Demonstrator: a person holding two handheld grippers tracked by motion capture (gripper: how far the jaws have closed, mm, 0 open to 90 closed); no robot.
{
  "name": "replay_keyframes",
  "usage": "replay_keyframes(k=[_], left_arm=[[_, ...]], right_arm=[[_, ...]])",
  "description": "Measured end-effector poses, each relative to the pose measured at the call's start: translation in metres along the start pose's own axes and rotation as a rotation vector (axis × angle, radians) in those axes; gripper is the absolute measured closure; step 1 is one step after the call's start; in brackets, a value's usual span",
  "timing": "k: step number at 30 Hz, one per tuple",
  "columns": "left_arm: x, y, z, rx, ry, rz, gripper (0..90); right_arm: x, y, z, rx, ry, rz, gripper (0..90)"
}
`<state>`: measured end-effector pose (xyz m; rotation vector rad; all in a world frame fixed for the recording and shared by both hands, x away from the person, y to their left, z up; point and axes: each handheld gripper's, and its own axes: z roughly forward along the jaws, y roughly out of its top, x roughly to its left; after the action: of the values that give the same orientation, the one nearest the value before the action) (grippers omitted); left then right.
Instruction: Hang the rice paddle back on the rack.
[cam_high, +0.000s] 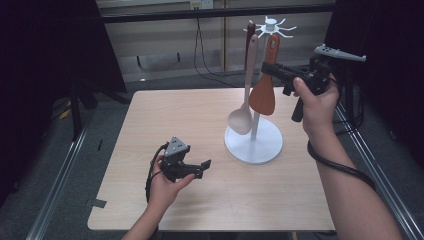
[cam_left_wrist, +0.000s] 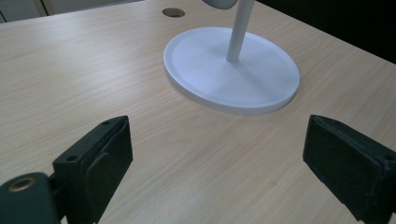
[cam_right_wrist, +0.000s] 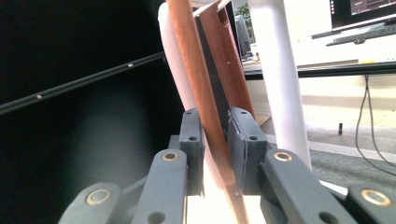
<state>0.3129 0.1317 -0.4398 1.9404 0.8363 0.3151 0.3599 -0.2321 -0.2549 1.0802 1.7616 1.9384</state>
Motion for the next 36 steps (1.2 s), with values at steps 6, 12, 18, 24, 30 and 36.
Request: replay_keyframes(k=[6, 12, 18, 24, 30, 36], left_arm=[[0.000, 0.000, 0.000, -0.003, 0.002, -0.002, 8.3], [-0.001, 0.000, -0.001, -0.002, 0.004, -0.001, 8.3], [0.001, 0.000, -0.001, 0.005, 0.005, 0.016, 8.3], [-0.001, 0.000, 0.000, 0.007, 0.003, 0.008, 8.3], [-0.002, 0.000, 0.001, 0.006, -0.001, 0.015, 8.3], [-0.003, 0.000, 0.001, 0.009, 0.004, 0.022, 8.3]], right_arm=[[0.003, 0.000, 0.004, 0.004, 0.032, 0.003, 81.4], [0.001, -0.003, 0.006, -0.020, 0.052, 0.043, 79.7], [-0.003, -0.005, 0.005, -0.037, 0.056, 0.071, 77.1], [-0.007, -0.010, 0.004, -0.056, 0.051, 0.100, 74.0], [-0.008, -0.012, -0.001, -0.047, 0.015, 0.074, 67.9], [-0.003, -0.018, -0.007, -0.020, -0.054, -0.025, 51.6]])
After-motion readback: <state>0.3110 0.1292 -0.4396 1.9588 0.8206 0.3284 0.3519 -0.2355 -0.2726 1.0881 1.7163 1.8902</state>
